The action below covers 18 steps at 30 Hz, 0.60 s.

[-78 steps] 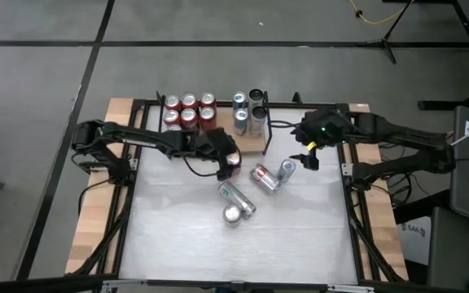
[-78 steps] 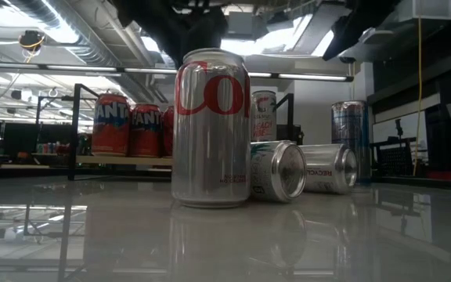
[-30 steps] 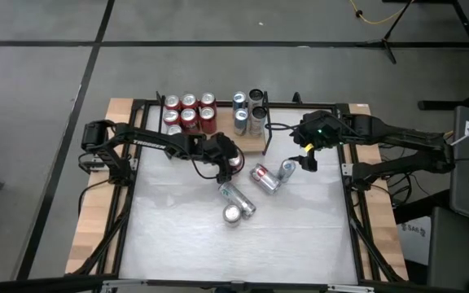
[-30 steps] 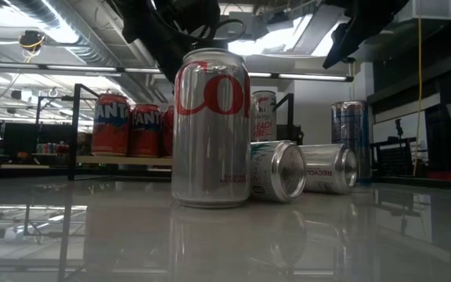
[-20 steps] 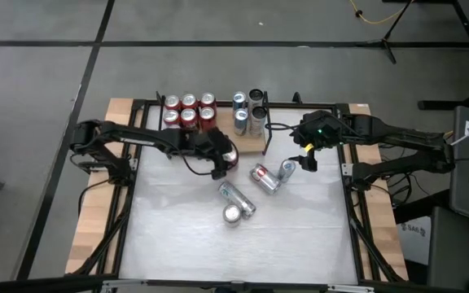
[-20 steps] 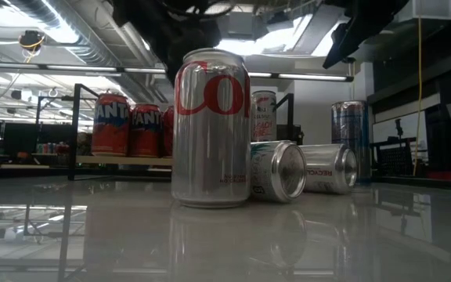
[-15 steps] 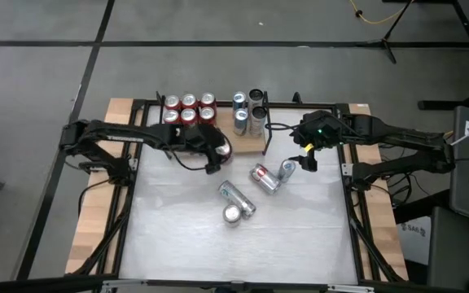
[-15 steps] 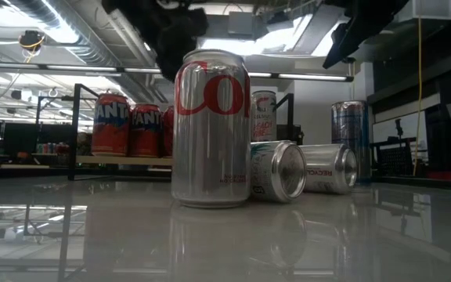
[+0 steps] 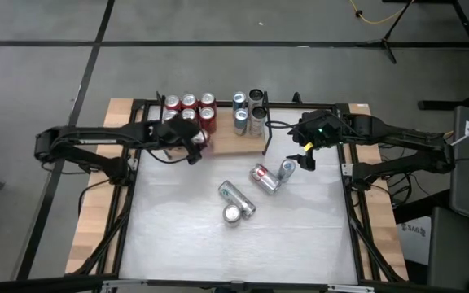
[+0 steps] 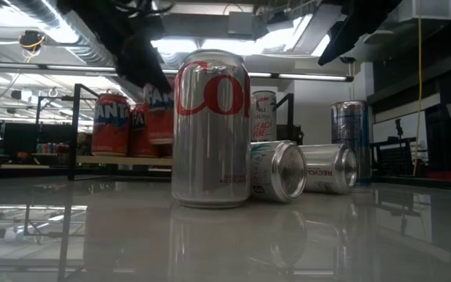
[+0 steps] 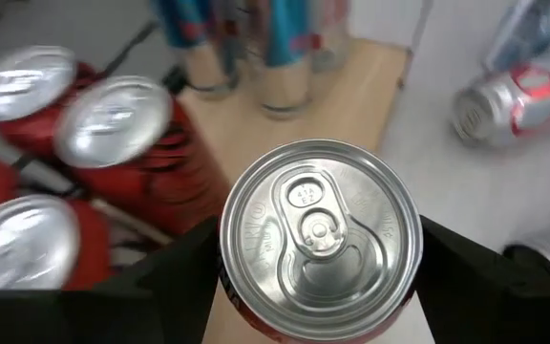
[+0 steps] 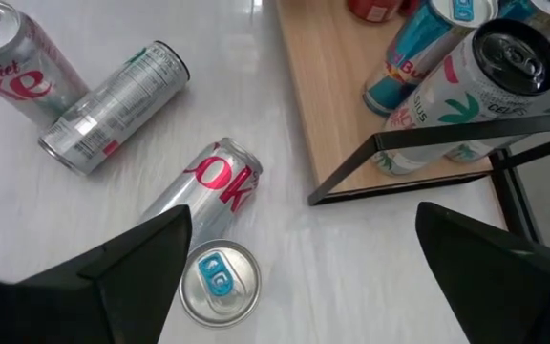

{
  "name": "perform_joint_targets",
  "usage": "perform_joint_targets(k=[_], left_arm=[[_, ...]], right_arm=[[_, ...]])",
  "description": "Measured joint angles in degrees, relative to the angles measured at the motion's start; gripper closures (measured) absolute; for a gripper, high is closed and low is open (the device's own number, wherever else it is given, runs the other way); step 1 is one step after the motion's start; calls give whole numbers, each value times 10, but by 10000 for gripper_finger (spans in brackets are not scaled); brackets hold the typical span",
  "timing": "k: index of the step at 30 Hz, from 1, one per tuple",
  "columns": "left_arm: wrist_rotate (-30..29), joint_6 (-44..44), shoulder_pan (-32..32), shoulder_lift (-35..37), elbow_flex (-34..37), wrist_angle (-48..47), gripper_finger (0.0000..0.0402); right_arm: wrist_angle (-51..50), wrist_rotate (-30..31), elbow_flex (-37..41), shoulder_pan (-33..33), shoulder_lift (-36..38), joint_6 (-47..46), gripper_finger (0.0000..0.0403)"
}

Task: Place canned beverage on shelf
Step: Put the red soda can on the shelf aligned with the other red soda cans

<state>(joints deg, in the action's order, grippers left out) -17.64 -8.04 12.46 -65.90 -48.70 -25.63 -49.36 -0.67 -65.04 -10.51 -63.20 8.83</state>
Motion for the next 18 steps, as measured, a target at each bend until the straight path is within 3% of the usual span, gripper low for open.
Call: perform_joint_targets(k=[6,18], left_arm=[[-14,-5,14,41,26,-2,126],[-11,8,50,40,49,-6,126]], right_arm=[[0,0,0,0,0,0,8],[0,0,0,0,0,0,8]])
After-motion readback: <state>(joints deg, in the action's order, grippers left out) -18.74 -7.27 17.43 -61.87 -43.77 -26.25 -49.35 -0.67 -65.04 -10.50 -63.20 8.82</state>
